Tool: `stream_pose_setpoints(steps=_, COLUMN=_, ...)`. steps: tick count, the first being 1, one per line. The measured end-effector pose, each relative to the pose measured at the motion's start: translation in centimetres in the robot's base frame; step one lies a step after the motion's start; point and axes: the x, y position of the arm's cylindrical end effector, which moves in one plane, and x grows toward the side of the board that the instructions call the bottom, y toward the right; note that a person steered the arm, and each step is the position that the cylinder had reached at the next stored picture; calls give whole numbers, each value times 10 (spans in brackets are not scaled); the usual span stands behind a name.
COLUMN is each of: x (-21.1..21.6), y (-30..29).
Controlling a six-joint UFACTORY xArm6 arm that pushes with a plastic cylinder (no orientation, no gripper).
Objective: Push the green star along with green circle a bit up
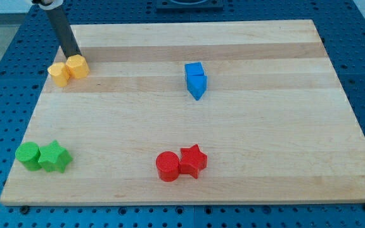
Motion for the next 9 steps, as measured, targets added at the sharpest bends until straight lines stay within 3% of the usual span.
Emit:
stream_pose_setpoints(steps=2, x=2, y=0)
stream_pose_setpoints(steps=4, x=-17, y=65)
stream_pose_setpoints(steps=7, x=138, y=71)
stream_pose_setpoints(steps=8, x=141, y=73)
stream_pose_setpoints(steps=9, x=191, y=73)
